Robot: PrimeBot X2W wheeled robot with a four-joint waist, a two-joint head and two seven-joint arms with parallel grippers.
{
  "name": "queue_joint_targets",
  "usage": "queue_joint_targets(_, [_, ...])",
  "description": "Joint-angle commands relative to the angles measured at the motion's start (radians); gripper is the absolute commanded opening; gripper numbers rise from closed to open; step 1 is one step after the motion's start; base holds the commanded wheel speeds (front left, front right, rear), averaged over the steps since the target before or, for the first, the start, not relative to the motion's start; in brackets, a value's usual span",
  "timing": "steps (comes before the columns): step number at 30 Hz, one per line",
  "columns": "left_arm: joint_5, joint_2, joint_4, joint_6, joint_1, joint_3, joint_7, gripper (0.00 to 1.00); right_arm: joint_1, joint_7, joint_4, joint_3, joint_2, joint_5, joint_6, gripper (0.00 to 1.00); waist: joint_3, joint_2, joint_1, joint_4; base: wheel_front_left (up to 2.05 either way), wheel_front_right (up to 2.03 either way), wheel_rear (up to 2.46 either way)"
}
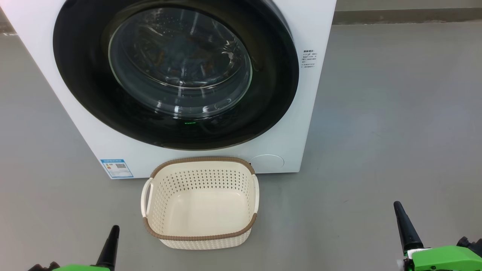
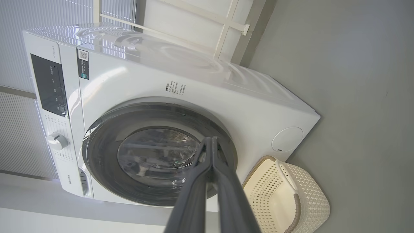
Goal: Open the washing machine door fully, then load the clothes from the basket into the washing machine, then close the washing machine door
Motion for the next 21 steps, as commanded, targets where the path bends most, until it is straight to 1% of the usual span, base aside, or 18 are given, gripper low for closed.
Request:
queue_joint_targets(1, [-0.030, 0.023, -0.020, -0.008, -0.045, 0.034, 0.007, 0.00, -0.049, 0.009, -0.021, 0.020, -0.013, 0.031, -0.001, 0.00, 0.000, 0.0000, 0.0000, 0.000, 0.00, 0.00, 0.00])
queue_joint_targets(21, [-0.227, 0.027, -0.014, -0.018, -0.079, 0.064, 0.063, 0.00, -0.080, 0.065, -0.005, 0.022, -0.016, 0.267, -0.002, 0.00, 0.001, 0.0000, 0.0000, 0.001, 0.00, 0.00, 0.00])
